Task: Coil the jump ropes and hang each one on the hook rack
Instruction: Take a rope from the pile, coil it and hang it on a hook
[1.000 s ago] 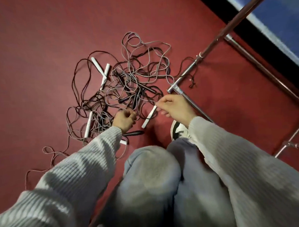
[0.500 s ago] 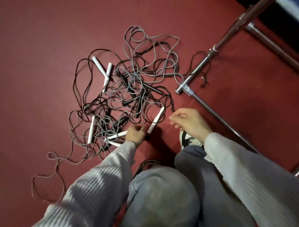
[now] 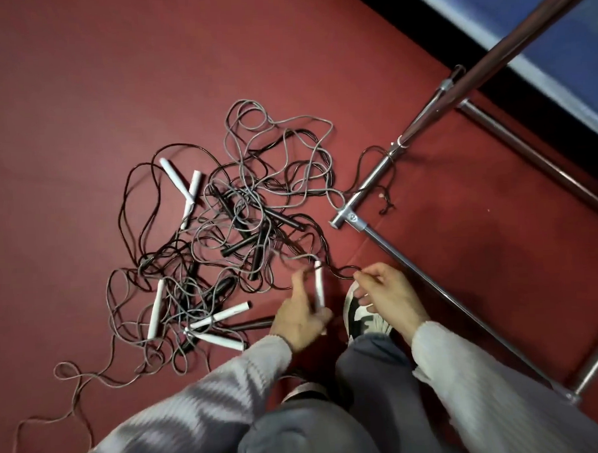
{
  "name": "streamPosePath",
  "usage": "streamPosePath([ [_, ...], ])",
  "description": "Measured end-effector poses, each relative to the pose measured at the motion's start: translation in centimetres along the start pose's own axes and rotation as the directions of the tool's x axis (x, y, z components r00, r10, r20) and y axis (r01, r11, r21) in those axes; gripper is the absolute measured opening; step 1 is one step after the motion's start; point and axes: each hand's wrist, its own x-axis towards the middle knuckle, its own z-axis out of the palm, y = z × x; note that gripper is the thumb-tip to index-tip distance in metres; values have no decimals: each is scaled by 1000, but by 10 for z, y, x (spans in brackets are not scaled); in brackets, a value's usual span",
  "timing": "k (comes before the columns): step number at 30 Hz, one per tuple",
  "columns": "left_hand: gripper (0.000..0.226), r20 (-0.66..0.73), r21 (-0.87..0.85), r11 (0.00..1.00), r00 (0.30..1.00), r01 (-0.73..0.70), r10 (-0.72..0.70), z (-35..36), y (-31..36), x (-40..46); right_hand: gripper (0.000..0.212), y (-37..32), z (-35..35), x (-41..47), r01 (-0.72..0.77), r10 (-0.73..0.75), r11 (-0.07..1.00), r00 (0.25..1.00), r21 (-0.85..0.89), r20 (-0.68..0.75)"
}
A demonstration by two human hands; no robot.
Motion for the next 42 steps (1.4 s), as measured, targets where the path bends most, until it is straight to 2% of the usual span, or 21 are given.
streamPosePath([
  [3, 40, 114, -344, 913, 955, -220, 272, -9, 34, -47, 48, -8, 8, -14, -234, 206, 952, 966, 195, 154],
  [6, 25, 262, -182, 907, 871, -379, 416, -18, 51, -68, 59, -23, 5, -33, -292, 127, 869, 912, 400, 390],
  [9, 17, 288, -194, 902, 857, -385, 428, -25, 64, -70, 33, -39, -3, -46, -158, -22, 845, 944, 510, 328],
  [11, 16, 215, -357, 902, 918, -243, 332, -28, 83, -79, 20, -49, -3, -53, 6, -114, 911, 965, 412, 238],
  [13, 27, 110, -574, 814, 977, -90, 185, -27, 101, -87, 4, -57, -1, -63, 185, -237, 947, 954, 262, 183],
  [16, 28, 46, -832, 550, 997, 69, -55, -31, 113, -84, 37, -71, -4, -93, 429, -442, 897, 873, 106, 207],
  [18, 23, 146, -970, 180, 984, 162, -99, -47, 108, -77, 52, -80, -16, -118, 568, -569, 821, 803, 60, 176],
  [20, 14, 172, -975, -147, 985, 169, -3, -70, 101, -76, 46, -85, -32, -141, 678, -667, 735, 726, -12, 168],
  [23, 19, 80, -902, -425, 997, 74, 6, -108, 99, -73, 41, -82, -62, -165, 708, -705, 706, 704, -3, 87],
  [25, 17, 38, -860, -511, 998, 8, -48, -132, 98, -66, 27, -72, -82, -180, 656, -666, 717, 744, 236, -47],
  [26, 12, 29, -868, -496, 998, -4, -59, -139, 97, -64, 14, -66, -92, -184, 596, -613, 693, 783, 406, -104],
  [27, 11, 25, -895, -445, 998, -2, -56, -143, 100, -67, 20, -64, -100, -188, 532, -582, 621, 805, 576, -117],
  [29, 18, 14, -973, -232, 1000, 16, 13, -141, 120, -87, 13, -64, -109, -195, 275, -561, 427, 828, 862, 13],
  [30, 20, -15, -997, -82, 997, -9, 74, -136, 137, -106, 12, -69, -108, -199, 161, -554, 395, 827, 905, 95],
  [31, 21, -72, -994, 76, 986, -84, 148, -129, 155, -129, 15, -71, -106, -199, 110, -502, 457, 851, 883, 154],
  [33, 21, -168, -892, 348, 925, -290, 341, -115, 182, -170, 31, -85, -92, -198, 108, -324, 689, 931, 717, 171],
  [35, 23, -182, -720, 506, 833, -474, 522, -100, 196, -199, 57, -103, -75, -196, 23, -204, 799, 951, 601, 234],
  [37, 19, -103, -488, 573, 695, -659, 711, -86, 194, -216, 69, -120, -61, -196, -82, -151, 826, 922, 558, 358],
  [39, 13, 60, -212, 562, 563, -800, 824, -80, 181, -223, 63, -132, -51, -196, -68, -141, 866, 918, 496, 370],
  [40, 11, 125, -114, 562, 550, -819, 826, -79, 173, -223, 51, -139, -48, -196, -3, -176, 882, 925, 471, 336],
  [42, 10, 147, -124, 650, 634, -750, 759, -79, 153, -218, 31, -149, -44, -198, 140, -299, 862, 916, 488, 267],
])
